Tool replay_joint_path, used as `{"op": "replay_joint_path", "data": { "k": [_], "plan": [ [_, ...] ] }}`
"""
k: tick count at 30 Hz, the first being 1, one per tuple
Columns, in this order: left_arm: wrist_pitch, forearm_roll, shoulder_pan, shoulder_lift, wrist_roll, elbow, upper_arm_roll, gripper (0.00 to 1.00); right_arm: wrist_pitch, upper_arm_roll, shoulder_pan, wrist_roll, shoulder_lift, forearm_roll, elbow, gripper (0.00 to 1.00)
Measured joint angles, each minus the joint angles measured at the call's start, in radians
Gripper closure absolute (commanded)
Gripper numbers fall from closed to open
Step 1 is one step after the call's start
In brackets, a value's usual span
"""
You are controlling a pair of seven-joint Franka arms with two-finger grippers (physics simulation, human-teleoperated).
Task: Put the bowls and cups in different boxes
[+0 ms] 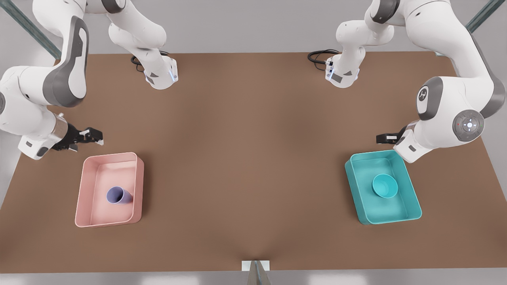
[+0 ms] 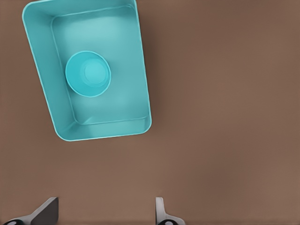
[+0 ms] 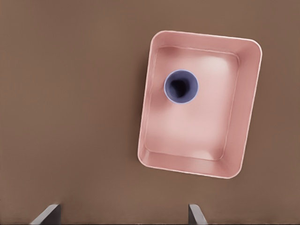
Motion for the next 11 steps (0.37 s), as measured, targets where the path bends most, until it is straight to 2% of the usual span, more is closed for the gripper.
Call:
{"op": "replay_joint_path", "data": {
  "k": [11],
  "plan": [
    [0.001,0.000,0.000,0.001,0.010,0.000,0.000,0.00,-0.061,0.001,0.001,0.138,-0.007,-0.007,-0.005,0.00]
  ]
}}
